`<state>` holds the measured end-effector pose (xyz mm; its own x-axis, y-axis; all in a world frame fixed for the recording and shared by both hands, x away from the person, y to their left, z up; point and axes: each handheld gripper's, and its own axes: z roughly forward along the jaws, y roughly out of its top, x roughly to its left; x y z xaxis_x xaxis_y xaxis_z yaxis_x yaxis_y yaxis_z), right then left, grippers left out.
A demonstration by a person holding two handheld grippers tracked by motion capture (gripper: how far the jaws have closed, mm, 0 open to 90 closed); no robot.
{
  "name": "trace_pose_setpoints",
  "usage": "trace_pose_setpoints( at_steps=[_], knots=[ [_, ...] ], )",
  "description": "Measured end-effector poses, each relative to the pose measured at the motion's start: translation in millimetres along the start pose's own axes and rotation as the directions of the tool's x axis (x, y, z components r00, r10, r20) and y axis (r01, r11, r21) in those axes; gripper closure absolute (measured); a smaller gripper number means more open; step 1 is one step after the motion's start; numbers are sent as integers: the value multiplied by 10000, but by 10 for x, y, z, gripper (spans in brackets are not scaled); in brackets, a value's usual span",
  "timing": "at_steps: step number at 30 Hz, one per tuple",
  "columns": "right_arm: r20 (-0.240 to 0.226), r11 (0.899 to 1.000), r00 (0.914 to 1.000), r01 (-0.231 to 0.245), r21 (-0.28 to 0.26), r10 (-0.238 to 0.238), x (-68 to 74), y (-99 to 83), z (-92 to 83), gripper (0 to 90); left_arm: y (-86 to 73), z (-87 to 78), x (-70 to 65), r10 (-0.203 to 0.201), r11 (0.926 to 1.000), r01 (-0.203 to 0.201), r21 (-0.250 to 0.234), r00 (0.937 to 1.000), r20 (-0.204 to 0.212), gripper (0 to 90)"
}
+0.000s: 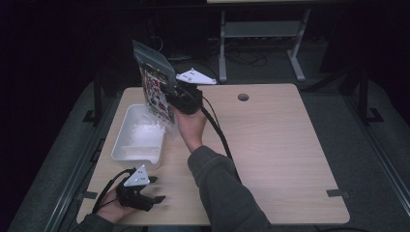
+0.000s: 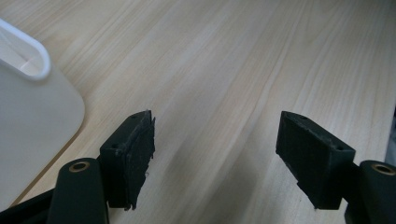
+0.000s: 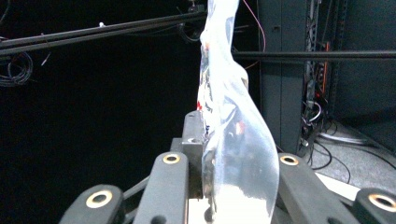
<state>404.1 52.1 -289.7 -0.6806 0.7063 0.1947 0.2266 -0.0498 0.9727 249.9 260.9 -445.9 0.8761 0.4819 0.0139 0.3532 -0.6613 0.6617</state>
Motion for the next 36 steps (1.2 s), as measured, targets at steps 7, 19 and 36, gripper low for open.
trace_pose_setpoints(
  at_steps=[7,19,36],
  knots=[
    [162,9999,9998,133,-14,-133,108,-101,256,750,-16,-17,16,-9,10000,9,-42,10000,60,275],
    [408,9996,9990,200,201,-208,197,-317,540,751,-27,-14,17,-40,10000,40,-16,9999,115,275],
    [526,9995,9986,19,314,-36,270,-665,820,750,-33,-12,24,-28,10000,28,0,9999,170,274]
  ],
)
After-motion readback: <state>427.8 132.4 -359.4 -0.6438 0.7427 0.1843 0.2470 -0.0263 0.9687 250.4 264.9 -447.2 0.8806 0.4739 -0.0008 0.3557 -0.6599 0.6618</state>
